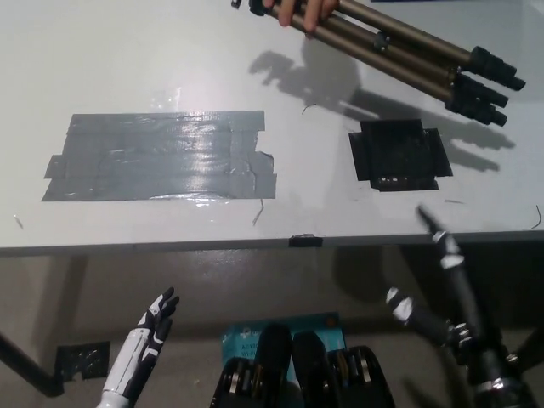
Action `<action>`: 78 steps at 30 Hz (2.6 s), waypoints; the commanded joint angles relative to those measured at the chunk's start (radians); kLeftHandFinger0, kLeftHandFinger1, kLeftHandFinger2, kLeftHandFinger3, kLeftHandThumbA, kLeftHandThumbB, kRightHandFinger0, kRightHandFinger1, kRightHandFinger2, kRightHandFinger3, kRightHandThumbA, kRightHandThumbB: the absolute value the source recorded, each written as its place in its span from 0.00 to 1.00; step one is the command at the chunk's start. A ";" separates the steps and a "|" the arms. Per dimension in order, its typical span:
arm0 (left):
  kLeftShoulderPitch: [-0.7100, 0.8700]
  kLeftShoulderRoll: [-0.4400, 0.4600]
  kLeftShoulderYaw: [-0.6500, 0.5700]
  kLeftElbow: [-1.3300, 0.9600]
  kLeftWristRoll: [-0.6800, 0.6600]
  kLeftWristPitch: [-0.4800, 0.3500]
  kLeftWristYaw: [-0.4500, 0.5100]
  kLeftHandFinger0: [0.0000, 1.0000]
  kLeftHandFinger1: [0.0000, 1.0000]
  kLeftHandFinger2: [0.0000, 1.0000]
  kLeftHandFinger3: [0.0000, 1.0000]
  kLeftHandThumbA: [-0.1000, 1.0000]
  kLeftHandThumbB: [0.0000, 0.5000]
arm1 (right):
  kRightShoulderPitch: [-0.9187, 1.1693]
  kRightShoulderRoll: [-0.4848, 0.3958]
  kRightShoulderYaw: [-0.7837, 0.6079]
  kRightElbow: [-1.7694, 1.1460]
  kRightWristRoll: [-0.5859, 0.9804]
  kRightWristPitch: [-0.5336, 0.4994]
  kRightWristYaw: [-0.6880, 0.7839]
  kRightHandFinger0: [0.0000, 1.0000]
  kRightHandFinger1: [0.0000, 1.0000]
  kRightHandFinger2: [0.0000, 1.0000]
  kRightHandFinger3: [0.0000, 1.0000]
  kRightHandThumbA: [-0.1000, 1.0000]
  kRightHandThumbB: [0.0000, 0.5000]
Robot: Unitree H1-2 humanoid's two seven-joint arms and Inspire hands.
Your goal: A person hands a tripod to the robot which it grabs with its right hand and places in the middle of the table in front of it
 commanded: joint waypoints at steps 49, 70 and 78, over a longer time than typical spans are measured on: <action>-0.016 0.020 -0.003 -0.023 0.000 -0.040 -0.035 1.00 1.00 1.00 1.00 0.96 0.54 | -1.028 -0.101 0.002 0.503 -0.258 0.510 0.360 1.00 1.00 1.00 1.00 1.00 1.00; -0.021 0.019 -0.001 -0.022 0.024 -0.026 -0.031 1.00 1.00 1.00 1.00 0.93 0.50 | -1.099 -0.171 0.068 0.642 -0.207 0.531 0.426 1.00 1.00 1.00 1.00 1.00 0.99; -0.021 0.013 0.003 -0.028 0.022 -0.021 -0.028 1.00 1.00 1.00 1.00 0.93 0.53 | -1.132 -0.163 0.214 0.830 -0.314 0.531 0.363 1.00 1.00 1.00 1.00 0.95 1.00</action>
